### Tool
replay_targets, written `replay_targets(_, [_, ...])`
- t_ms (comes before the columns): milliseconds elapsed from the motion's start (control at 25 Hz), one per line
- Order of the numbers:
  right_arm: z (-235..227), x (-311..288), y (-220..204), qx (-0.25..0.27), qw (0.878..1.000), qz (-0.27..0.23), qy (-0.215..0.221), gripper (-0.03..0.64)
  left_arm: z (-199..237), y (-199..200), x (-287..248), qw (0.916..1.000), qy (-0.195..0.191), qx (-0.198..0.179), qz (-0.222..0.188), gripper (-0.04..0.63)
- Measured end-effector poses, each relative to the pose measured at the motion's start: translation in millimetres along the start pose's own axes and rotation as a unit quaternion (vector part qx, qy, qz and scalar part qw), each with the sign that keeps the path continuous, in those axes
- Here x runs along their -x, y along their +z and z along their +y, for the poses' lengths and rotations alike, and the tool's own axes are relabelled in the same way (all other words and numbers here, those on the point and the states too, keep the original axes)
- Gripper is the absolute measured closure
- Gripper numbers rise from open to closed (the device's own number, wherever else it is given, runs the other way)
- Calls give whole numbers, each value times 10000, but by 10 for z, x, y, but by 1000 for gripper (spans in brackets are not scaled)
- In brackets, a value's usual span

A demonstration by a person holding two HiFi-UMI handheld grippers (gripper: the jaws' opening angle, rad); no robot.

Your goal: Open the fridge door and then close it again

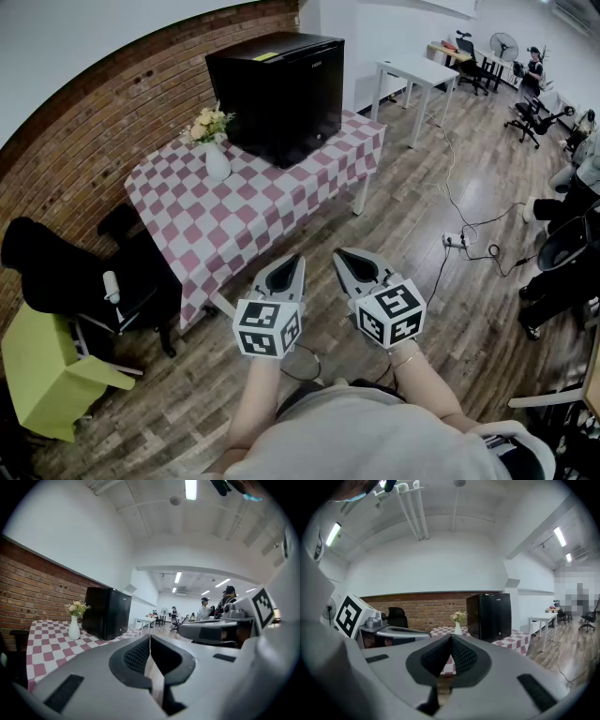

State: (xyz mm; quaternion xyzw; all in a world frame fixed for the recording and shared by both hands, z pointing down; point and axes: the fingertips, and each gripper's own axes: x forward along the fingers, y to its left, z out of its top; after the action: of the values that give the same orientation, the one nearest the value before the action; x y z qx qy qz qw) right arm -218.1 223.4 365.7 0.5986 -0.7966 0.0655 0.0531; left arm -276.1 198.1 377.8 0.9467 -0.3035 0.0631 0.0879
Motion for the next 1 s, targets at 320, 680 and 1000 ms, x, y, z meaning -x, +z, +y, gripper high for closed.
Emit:
replay_targets(320, [-87,-70,5,-101,9999,-75,-13,618,39,8,-111,10000,2,-82,40,588])
replay_targets(680, [-107,-131,9,-227,9995,-180,80,618,27,20,-187,9997,-155,-195,76,588])
replay_targets(1000, [-153,-234,8,-234,9993,-241,-151,617,149,29,-243,9992,-299,-270,50,588])
